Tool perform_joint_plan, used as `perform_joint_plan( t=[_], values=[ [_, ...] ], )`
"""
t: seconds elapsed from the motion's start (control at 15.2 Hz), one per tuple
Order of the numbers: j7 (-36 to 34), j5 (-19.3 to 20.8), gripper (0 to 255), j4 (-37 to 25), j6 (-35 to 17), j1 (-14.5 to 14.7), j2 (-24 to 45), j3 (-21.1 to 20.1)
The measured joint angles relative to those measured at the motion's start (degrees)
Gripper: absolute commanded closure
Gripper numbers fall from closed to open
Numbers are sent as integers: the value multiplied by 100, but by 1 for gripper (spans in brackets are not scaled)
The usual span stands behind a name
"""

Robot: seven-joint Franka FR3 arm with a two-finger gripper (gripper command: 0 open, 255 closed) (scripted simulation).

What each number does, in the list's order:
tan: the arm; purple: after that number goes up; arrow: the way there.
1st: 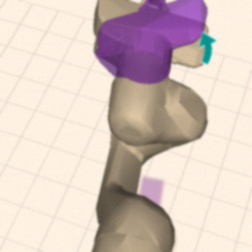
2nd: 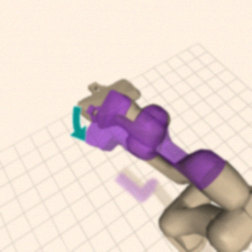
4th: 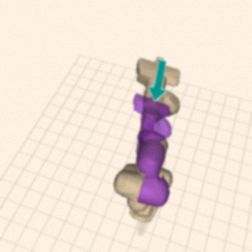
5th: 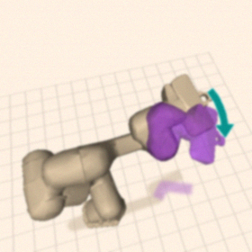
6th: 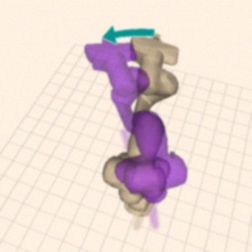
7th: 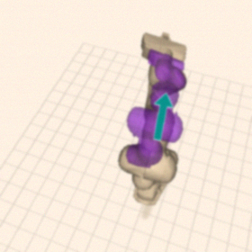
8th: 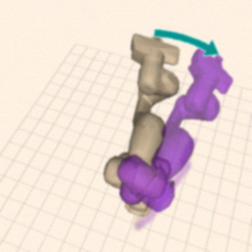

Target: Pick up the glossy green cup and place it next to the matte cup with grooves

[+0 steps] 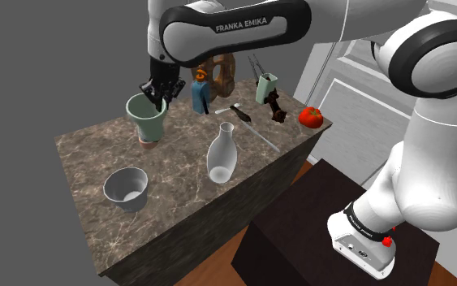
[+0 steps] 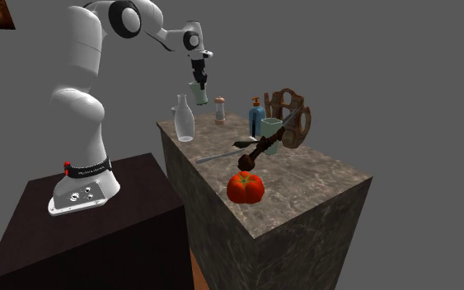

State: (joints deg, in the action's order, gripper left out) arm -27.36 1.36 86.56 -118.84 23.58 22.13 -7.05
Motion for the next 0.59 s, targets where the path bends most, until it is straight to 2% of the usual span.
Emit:
perform_joint_plan(
  t=[0.59],
  values=[
    [-19,26,255,437,-601,11,166,9]
  ],
)
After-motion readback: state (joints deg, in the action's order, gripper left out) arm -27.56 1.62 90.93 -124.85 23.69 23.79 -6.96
